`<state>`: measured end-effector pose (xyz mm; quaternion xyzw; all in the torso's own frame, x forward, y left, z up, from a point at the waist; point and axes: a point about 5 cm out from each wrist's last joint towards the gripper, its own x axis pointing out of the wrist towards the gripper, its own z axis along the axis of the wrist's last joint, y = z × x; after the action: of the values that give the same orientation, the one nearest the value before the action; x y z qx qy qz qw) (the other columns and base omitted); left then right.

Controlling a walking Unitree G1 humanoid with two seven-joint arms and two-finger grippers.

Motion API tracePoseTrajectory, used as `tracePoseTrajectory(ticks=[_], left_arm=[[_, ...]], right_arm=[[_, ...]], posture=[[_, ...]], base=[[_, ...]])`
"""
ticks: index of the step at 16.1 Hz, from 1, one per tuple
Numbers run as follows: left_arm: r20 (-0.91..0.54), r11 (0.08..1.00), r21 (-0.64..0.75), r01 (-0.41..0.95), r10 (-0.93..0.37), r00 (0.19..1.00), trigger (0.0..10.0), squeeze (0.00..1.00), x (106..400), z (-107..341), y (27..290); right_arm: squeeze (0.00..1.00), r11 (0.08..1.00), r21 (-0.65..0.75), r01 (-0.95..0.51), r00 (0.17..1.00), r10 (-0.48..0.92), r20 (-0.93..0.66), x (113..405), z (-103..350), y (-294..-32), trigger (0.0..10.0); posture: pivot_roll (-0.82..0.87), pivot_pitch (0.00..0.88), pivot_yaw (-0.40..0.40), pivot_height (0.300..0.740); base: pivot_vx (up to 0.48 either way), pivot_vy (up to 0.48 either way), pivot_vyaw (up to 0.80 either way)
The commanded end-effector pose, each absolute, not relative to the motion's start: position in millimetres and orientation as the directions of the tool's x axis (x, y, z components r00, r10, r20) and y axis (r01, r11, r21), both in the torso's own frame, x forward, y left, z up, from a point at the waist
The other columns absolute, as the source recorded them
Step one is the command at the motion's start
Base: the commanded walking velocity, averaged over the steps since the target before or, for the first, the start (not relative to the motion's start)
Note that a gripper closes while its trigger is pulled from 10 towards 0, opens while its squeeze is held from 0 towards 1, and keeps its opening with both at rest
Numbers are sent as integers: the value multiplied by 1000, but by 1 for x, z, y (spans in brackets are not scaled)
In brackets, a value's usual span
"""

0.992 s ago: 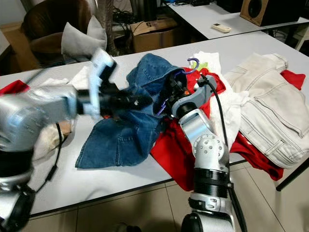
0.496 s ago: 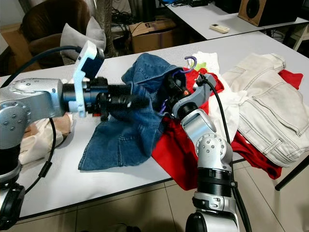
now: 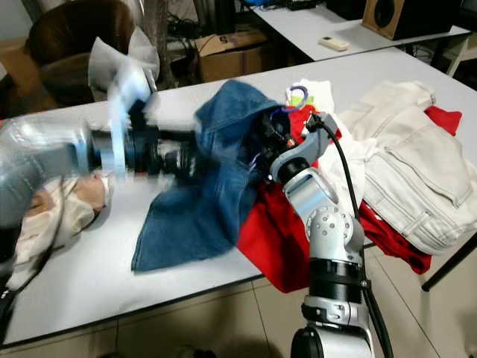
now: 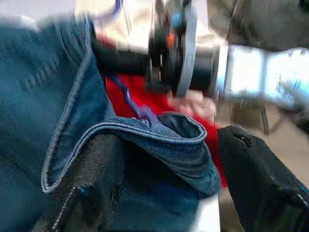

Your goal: Hang hanger

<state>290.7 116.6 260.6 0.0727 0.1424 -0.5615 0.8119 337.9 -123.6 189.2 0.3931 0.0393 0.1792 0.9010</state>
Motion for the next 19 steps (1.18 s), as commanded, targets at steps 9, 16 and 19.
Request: tracePoseTrajectory(ticks=[9, 16, 19], left_arm=[[-507, 348, 127, 929, -782, 362, 10000, 1000, 294, 257, 155], [-572, 488, 277, 827, -608, 550, 10000, 1000, 314, 251, 206], [-263, 763, 348, 545, -478, 838, 10000, 1000, 351, 274, 224]], right_arm=[[0, 626, 699, -347, 907, 412, 81, 336, 189, -120, 10000], [0, 600, 563, -569, 794, 579, 185, 319, 207, -136, 10000], [0, 496, 445, -745, 635, 732, 247, 303, 222, -137, 10000]], posture=[[-105, 0, 129, 719], [-110, 0, 133, 719], [-106, 0, 129, 719]], base=[[0, 0, 0], [0, 0, 0], [0, 0, 0]])
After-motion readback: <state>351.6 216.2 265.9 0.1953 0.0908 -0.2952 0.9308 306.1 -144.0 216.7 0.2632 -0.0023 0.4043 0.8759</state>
